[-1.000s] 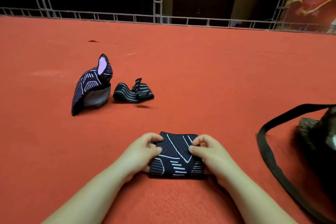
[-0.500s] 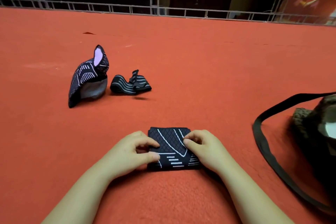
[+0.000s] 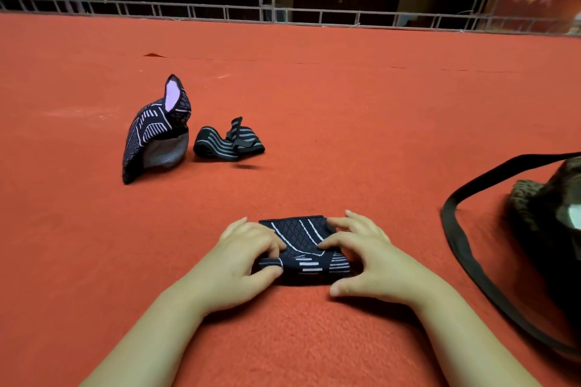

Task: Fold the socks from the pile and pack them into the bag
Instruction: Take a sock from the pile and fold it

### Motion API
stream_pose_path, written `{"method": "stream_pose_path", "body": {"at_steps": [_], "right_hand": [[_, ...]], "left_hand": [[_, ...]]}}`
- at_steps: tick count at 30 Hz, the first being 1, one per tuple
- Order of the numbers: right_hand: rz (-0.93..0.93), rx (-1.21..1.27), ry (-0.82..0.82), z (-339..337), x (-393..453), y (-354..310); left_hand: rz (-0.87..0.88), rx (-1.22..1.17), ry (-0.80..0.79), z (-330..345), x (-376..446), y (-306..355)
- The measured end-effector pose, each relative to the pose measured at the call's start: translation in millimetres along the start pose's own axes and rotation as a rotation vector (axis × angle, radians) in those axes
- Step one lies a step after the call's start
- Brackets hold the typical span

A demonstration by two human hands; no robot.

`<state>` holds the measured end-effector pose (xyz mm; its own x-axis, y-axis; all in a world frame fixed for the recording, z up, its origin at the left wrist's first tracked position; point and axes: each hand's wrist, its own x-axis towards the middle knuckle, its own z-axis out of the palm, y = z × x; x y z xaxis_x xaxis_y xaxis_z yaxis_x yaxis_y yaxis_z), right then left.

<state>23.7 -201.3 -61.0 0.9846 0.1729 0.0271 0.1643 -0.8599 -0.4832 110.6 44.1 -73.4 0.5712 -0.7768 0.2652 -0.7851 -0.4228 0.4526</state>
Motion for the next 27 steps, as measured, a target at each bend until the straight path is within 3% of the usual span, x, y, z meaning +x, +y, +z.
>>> {"method": "stream_pose_path", "body": {"at_steps": [4, 9, 13, 16, 18, 20, 22, 24, 27], "right_hand": [[-0.061, 0.103, 0.119, -0.3, 1.4, 0.1], [-0.039, 0.462, 0.217, -0.3, -2.5, -12.2], [0.004, 0.679, 0.329, 8.2, 3.4, -18.8], [0.107, 0.909, 0.265, 10.6, 8.1, -9.7], [0.200, 0.818, 0.216, 8.5, 8.2, -1.7], [0.261, 0.636, 0.184, 8.6, 9.5, 2.7], [0.301, 0.383, 0.203, 11.0, 12.4, 5.3], [0.304, 0.107, 0.199, 11.3, 13.0, 5.4], [0.291, -0.010, -0.026, 7.5, 9.2, 4.0]], "left_hand": [[-0.075, -0.163, 0.032, -4.2, 0.8, 8.5], [-0.131, -0.259, 0.210, -4.2, 1.8, 9.2], [-0.213, -0.408, 0.243, -2.6, 4.5, 13.0], [-0.243, -0.423, 0.220, 0.0, 4.6, 15.3], [-0.260, -0.324, 0.194, 4.0, 5.9, 13.2], [-0.312, -0.082, 0.134, 10.4, 10.1, 8.2], [-0.470, 0.062, 0.049, 13.1, 14.1, 4.8], [-0.543, 0.055, -0.033, 13.6, 15.1, 3.4], [-0.511, 0.031, -0.173, 11.8, 11.7, 6.5]]}}
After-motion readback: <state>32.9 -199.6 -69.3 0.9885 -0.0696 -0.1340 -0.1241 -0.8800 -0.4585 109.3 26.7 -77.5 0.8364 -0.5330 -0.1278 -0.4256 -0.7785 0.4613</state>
